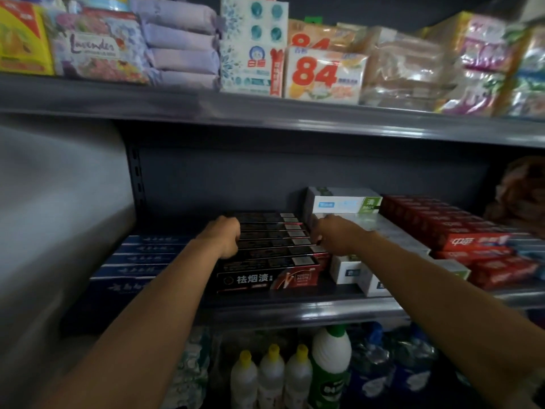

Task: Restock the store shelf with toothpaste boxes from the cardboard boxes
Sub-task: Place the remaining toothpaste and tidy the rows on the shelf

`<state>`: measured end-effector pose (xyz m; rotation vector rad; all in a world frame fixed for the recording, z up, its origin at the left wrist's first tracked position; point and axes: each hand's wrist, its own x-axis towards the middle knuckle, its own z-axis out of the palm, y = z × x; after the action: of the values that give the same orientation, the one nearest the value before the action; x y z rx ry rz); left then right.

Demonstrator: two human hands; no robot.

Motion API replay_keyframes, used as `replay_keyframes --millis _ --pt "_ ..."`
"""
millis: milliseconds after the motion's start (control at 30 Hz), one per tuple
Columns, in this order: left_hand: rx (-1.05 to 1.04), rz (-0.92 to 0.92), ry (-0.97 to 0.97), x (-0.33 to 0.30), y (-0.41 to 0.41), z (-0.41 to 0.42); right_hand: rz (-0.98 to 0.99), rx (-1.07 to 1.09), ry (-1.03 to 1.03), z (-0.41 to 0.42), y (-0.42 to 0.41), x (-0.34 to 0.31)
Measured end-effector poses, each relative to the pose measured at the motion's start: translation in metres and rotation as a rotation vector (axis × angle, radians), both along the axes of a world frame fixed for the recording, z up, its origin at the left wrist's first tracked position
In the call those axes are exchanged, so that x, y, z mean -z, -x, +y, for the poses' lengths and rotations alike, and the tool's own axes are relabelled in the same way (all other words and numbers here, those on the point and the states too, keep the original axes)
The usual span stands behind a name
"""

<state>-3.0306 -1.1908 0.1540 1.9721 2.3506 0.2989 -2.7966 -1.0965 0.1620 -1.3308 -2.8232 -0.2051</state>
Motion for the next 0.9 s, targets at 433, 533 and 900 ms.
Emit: replay_keyframes --millis 433,533,900 --pt "-0.023 -0.056 0.018 0.015 0.004 0.024 0.044 -0.027 0.036 0.021 -0.002 0.019" --pt "-0.011 -0.048 0.007 0.016 0.005 0.025 0.046 -0.038 0.032 0.021 0.000 0.021" --pt "0.045 -0.038 0.068 0.014 0.017 0.026 0.068 -0.042 0.067 0.022 -0.002 0.012"
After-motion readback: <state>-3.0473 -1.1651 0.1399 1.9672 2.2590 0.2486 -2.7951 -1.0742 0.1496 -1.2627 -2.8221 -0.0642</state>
